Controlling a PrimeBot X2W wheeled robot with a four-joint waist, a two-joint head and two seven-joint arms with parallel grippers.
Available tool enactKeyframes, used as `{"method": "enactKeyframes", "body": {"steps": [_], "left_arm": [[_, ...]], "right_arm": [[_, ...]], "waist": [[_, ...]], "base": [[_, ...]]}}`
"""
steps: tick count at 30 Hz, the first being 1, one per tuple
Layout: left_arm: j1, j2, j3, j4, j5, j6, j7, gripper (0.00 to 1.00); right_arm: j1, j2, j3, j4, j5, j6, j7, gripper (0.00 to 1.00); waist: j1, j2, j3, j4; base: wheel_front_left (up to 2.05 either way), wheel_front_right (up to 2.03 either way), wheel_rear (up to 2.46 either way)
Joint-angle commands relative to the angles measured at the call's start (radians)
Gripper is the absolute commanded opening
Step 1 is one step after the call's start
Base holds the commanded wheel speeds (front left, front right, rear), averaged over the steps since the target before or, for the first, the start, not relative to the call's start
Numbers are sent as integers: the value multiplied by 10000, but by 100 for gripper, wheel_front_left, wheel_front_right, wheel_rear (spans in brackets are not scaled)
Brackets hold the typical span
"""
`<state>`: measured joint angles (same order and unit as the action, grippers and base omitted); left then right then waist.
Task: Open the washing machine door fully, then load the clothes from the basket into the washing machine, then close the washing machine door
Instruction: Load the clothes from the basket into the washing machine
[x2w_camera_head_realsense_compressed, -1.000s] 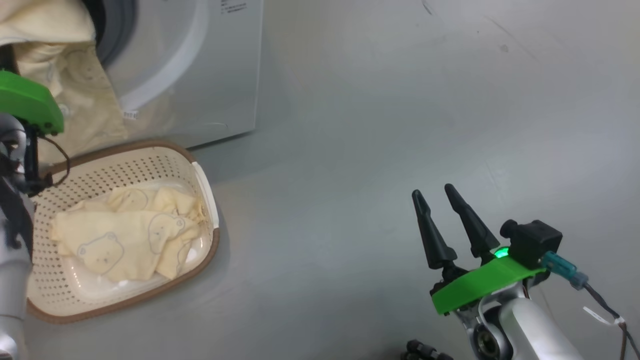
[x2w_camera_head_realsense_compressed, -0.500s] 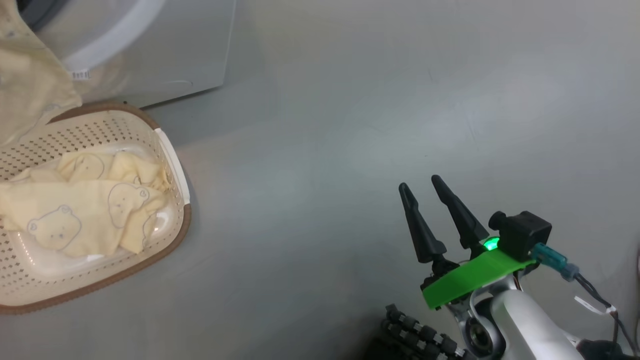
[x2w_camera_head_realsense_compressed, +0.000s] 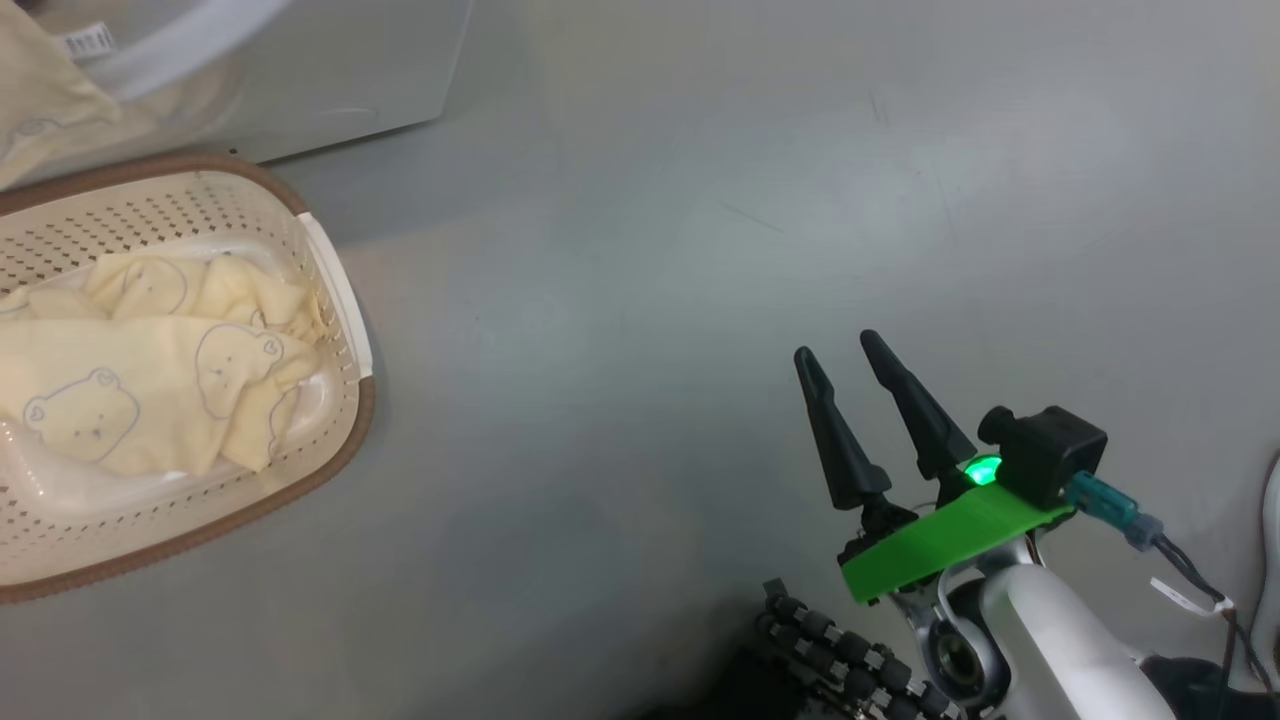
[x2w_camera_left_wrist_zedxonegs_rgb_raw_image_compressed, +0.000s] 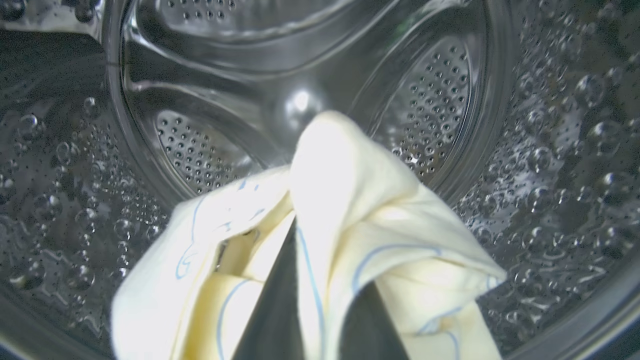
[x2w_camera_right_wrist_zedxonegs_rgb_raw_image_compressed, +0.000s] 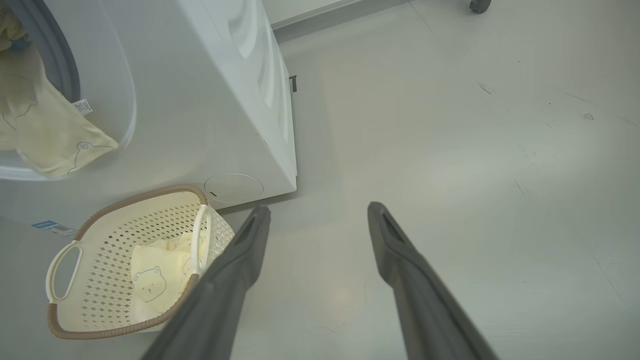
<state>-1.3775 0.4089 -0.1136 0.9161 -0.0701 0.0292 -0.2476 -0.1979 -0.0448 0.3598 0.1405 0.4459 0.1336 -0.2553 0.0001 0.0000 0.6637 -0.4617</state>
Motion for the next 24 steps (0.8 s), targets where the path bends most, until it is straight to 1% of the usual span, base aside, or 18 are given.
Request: {"method": "enactKeyframes", "body": {"steps": [1, 5, 7, 11, 16, 17, 19, 24], "left_arm": [[-410, 486, 99, -842, 138, 151, -136, 0], [-142, 492, 77, -2024, 307, 470, -138, 0], [57, 505, 82, -2277, 353, 602, -139, 0], [288, 434, 43, -1609, 300, 626, -140, 0], [90, 326, -185, -443, 312, 461, -128, 0], [90, 326, -185, -443, 312, 461, -128, 0], [-54, 287, -269, -5, 299, 352, -89, 0], [-516, 190, -566, 1163, 375, 193, 530, 0]], "right_arm": [[-65, -55, 130, -281, 17, -29, -65, 100], [-126, -55, 142, -281, 37, -29, -65, 100], [-148, -55, 162, -273, 60, -29, -65, 100], [-117, -55, 201, -256, 97, -29, -65, 100], [-59, -55, 248, -224, 144, -29, -65, 100], [-59, -55, 248, -224, 144, -29, -65, 100], [-44, -55, 251, -215, 157, -29, -65, 100], [-7, -55, 281, -187, 157, -29, -65, 100]], "waist": [[-1, 0, 86, -17], [-1, 0, 190, -52], [-1, 0, 201, -78], [-1, 0, 150, -122], [-1, 0, 100, -160], [-1, 0, 100, -160], [-1, 0, 86, -167], [-1, 0, -12, -138]], "base": [[0, 0, 0], [0, 0, 0], [0, 0, 0], [0, 0, 0], [0, 0, 0], [0, 0, 0], [0, 0, 0], [0, 0, 0]]}}
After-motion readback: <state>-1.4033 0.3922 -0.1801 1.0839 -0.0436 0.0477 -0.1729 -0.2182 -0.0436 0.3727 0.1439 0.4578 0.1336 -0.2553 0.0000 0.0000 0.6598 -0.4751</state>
